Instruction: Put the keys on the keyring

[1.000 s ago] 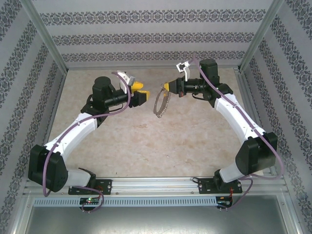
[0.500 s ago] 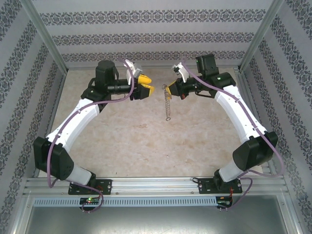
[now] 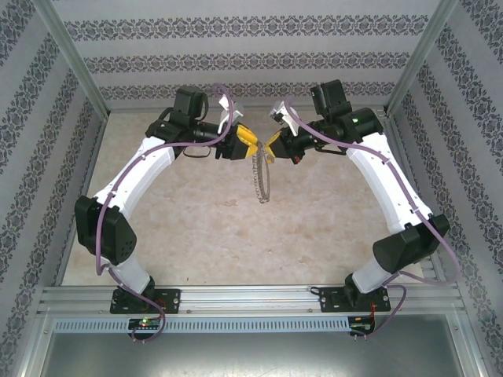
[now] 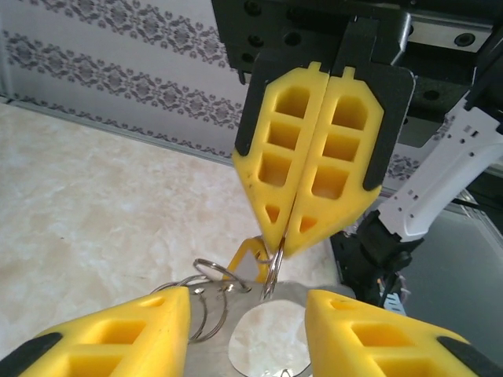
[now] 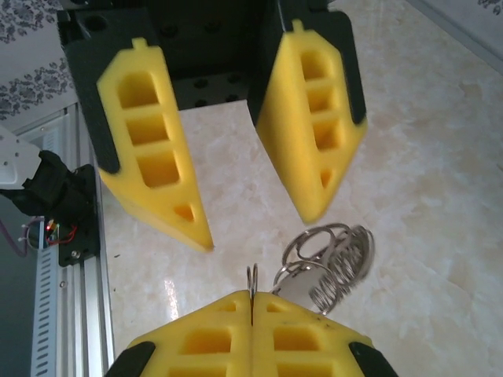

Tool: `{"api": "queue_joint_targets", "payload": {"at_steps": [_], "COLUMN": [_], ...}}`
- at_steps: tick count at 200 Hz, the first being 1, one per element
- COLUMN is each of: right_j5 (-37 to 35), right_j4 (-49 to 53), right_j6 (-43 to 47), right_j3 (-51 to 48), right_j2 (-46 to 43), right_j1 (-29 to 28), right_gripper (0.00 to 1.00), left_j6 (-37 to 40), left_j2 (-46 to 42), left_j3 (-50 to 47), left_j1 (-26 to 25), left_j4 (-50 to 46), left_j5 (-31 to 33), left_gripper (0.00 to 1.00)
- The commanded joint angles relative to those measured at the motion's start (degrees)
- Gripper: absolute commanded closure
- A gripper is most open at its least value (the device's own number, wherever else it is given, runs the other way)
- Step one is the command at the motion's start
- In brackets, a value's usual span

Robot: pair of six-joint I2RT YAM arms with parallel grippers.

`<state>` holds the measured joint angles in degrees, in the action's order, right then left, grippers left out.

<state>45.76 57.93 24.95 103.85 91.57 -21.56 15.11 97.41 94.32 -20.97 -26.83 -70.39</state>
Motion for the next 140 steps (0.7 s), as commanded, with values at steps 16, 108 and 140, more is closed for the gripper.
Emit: {"api": "queue_joint_targets", "payload": {"at_steps": [16, 108, 140], "right_j5": [-0.49, 0.69, 0.95], "right_j4": [2.53, 1.23, 0.45], "right_j6": [2.22, 1.94, 1.59], "right_j3": [3.08, 3.63, 3.54], "right_j2": [1.59, 1.42, 1.41], "right_j1": [-1.27, -1.55, -1.5], "right_gripper": [1.0, 1.0, 1.0], "left_j6": [2.02, 2.56, 2.99], "left_j2": [-0.54, 1.71, 2.35], "left_j3": [0.86, 1.91, 2.62], "left_j1": [-0.77, -1.84, -2.07], "left_j4": [-1.65, -3.01, -3.67], "left_j5": [-2.73, -3.38, -3.14], "left_gripper": [0.59, 0.6, 0.7]}}
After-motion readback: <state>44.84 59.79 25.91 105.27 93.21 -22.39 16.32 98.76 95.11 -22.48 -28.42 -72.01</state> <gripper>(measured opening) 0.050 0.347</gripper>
